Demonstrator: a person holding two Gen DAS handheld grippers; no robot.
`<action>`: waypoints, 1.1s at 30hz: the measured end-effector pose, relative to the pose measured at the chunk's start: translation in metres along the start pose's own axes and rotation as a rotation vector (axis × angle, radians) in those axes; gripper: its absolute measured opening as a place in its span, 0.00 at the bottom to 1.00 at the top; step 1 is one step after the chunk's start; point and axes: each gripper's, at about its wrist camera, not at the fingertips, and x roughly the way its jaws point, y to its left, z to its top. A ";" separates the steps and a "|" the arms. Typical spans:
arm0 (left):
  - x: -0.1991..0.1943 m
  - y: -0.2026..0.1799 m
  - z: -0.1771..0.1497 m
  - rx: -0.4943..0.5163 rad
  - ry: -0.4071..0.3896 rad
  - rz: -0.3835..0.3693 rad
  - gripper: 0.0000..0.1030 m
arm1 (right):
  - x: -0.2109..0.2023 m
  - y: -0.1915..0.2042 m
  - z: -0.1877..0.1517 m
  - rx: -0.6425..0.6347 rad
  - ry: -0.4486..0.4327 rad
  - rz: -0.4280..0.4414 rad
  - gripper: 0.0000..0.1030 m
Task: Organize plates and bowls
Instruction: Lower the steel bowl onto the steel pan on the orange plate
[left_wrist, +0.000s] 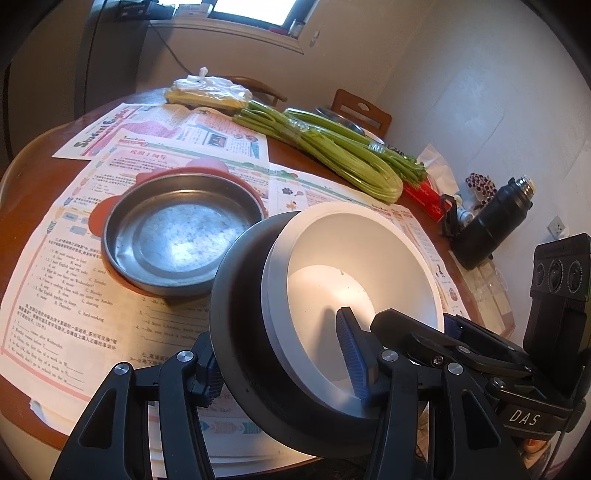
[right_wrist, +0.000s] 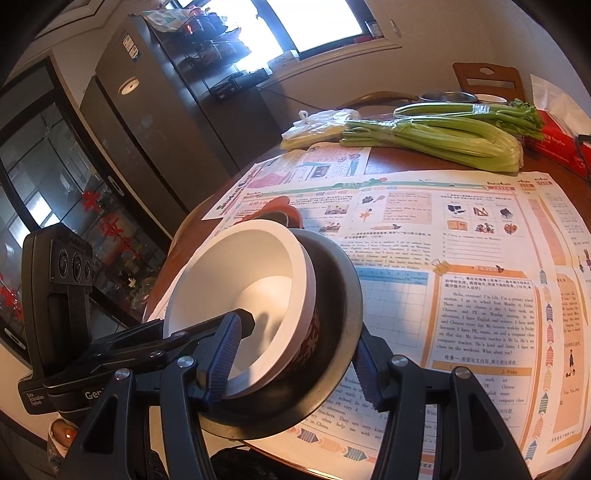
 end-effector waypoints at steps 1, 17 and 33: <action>-0.001 0.001 0.002 0.002 -0.002 0.001 0.53 | 0.001 0.001 0.001 -0.004 -0.001 0.001 0.56; -0.013 0.021 0.034 0.019 -0.039 0.030 0.53 | 0.017 0.024 0.031 -0.036 -0.020 0.030 0.56; -0.025 0.048 0.077 0.002 -0.045 0.054 0.53 | 0.039 0.049 0.069 -0.047 -0.022 0.054 0.56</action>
